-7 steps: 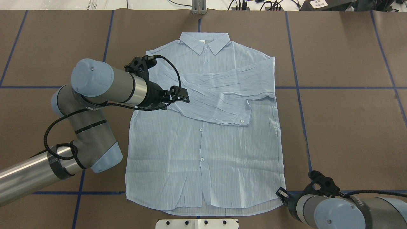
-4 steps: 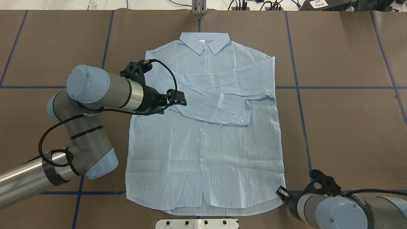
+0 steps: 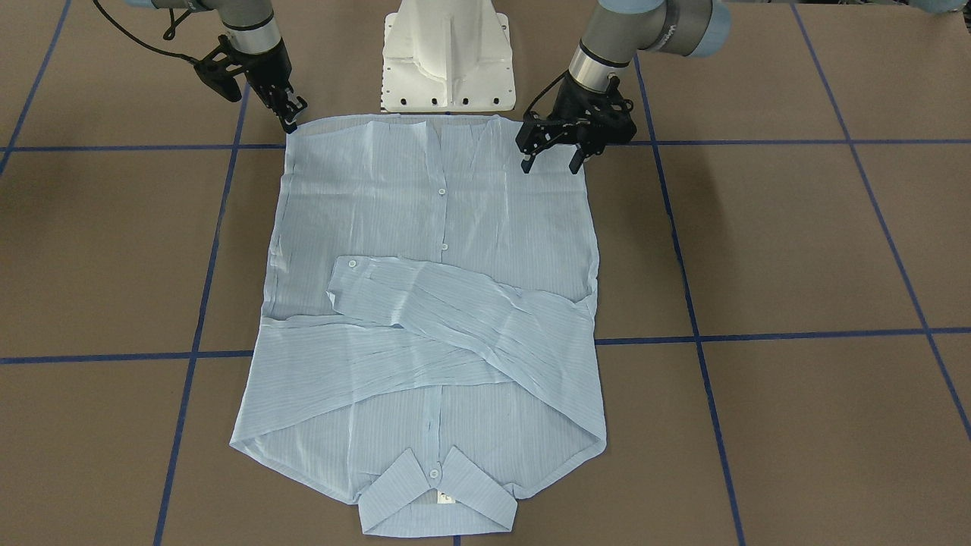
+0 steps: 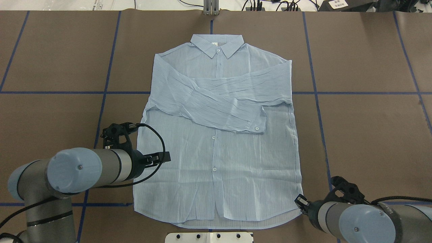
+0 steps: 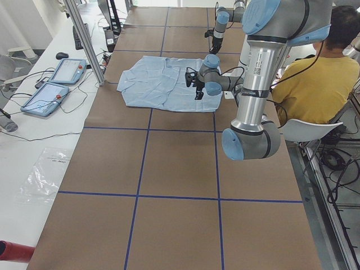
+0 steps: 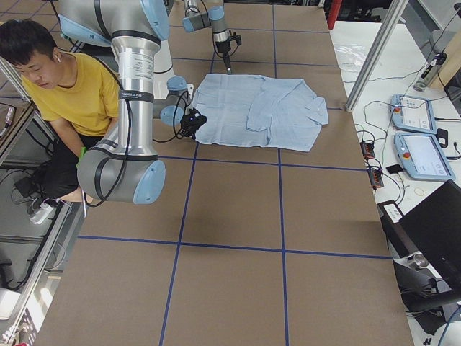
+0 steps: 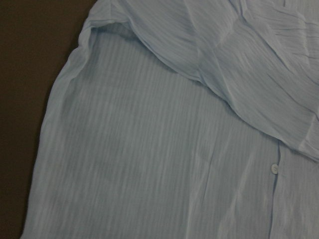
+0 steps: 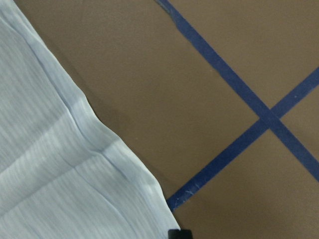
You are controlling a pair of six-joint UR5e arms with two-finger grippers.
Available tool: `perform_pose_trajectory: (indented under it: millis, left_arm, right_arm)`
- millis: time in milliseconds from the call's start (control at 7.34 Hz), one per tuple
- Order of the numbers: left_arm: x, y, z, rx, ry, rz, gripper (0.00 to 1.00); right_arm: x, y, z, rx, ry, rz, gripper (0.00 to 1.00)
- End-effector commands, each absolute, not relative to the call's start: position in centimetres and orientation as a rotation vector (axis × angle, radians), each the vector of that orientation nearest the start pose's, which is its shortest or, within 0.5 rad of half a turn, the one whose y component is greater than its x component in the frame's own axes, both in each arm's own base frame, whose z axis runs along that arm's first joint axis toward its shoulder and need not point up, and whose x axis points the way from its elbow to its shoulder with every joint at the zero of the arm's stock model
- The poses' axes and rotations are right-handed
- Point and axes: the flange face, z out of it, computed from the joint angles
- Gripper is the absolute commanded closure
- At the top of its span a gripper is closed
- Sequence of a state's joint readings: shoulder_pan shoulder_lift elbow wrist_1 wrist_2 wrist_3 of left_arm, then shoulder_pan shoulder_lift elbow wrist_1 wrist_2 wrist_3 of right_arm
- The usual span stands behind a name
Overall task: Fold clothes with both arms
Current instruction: 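Move the left gripper to the hem corner nearest the robot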
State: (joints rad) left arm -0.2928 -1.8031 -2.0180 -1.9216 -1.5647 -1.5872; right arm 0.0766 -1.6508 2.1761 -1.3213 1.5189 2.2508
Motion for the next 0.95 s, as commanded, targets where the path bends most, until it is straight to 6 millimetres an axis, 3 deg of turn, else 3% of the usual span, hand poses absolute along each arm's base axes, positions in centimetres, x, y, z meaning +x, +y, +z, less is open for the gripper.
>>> perform_pose_trajectory:
  millis: [0,273,545,818]
  left_arm:
    - [49.2,-23.2,32.9,0.120,0.934,-0.309,0.06]
    - [49.7,-19.8,35.3,0.104,0.895,-0.318,0.13]
    - [50.0,-18.9,35.4,0.091,0.892,-0.315,0.21]
    - [50.1,-18.5,35.5,0.068,0.890,-0.348,0.45]
  right_arm:
    - [-43.4,-17.2,39.0,-0.200,-0.770,0.728,1.00]
    - [-43.2,-17.4,39.1,-0.205,-0.767,0.732,1.00]
    - [-43.1,-17.7,39.1,-0.205,-0.767,0.736,1.00]
    - [-43.1,-17.7,39.0,-0.206,-0.770,0.738,1.00]
